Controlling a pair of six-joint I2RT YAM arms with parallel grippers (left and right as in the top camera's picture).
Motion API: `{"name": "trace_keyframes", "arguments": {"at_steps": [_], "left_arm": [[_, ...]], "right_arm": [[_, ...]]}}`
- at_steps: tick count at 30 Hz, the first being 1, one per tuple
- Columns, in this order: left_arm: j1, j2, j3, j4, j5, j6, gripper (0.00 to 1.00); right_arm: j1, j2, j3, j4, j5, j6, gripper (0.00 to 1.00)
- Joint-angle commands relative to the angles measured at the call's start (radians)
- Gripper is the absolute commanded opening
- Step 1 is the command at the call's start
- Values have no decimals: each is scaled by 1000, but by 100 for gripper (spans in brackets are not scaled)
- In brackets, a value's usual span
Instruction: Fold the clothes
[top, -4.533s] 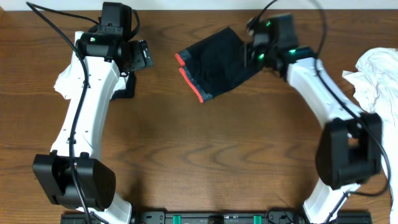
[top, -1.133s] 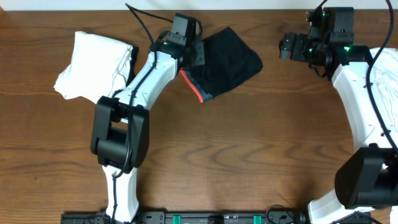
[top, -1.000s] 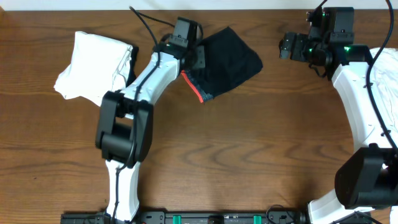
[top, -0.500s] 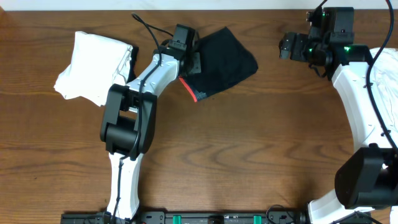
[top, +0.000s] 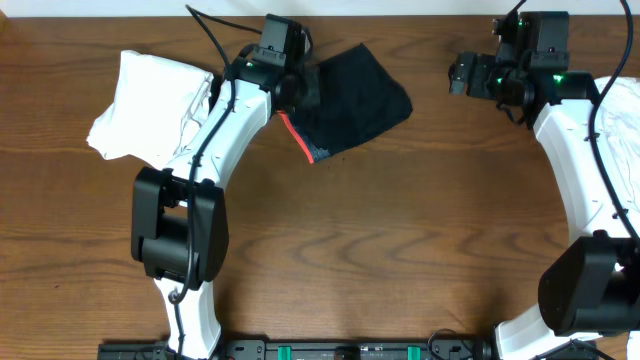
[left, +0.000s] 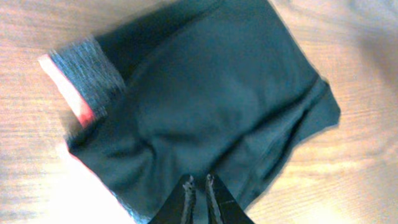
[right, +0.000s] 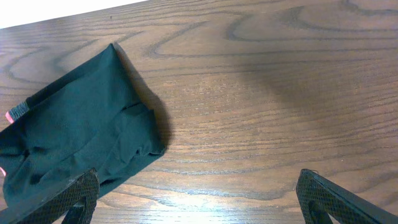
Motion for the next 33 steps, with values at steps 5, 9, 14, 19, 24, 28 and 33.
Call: {"name": "trace_keyframes", "arguments": {"at_steps": [5, 9, 14, 19, 24, 28, 33], "left_arm": [[-28, 56, -53, -51, 89, -2, 10], [-49, 84, -73, -52, 101, -2, 9], [-61, 134, -88, -55, 101, -2, 6], [-58, 172, -120, -51, 96, -2, 6], [-58, 157, -113, -52, 97, -2, 6], [-57, 76, -73, -43, 92, -1, 6], [-47, -40, -70, 53, 59, -3, 6]], "right_arm": [[-2, 3, -3, -1, 10, 0, 99], [-2, 3, -3, -1, 10, 0, 99], [-2, 3, -3, -1, 10, 0, 99], [-2, 3, -3, -1, 10, 0, 99], [-2, 3, -3, -1, 10, -1, 99], [-2, 3, -3, -1, 10, -1, 99], [-2, 3, -3, -1, 10, 0, 99]]}}
